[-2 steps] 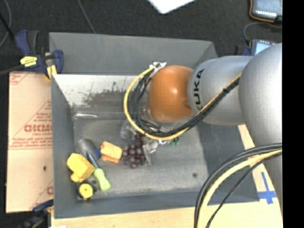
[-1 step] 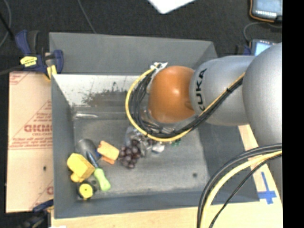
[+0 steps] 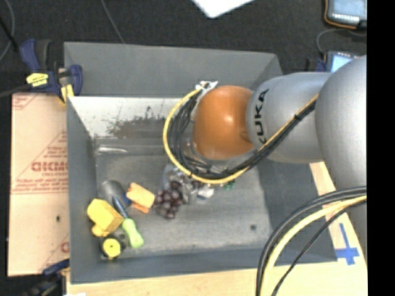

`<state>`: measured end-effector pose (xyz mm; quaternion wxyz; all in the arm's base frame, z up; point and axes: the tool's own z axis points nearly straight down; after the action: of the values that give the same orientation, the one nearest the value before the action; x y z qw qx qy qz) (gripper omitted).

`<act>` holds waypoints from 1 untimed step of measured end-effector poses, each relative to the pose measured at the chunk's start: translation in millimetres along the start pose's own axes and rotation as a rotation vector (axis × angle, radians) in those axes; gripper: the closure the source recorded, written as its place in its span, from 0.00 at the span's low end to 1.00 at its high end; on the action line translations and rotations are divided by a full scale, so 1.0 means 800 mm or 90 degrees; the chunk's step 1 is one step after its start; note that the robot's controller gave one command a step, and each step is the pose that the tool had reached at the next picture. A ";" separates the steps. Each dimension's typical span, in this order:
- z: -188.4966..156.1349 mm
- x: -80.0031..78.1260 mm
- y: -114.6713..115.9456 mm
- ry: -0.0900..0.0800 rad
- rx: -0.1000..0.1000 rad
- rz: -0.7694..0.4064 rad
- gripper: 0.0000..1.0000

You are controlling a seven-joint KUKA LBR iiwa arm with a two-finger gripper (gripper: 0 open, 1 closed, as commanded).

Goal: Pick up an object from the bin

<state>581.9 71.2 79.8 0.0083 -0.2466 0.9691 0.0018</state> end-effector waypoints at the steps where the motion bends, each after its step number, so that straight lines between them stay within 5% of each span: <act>1: -0.001 0.000 0.000 -0.001 0.000 0.000 1.00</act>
Offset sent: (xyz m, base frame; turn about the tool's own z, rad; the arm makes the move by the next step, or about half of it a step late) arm 0.0001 0.0001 0.0774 0.0000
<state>581.9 71.2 80.5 0.0087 -0.2468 0.9690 0.0020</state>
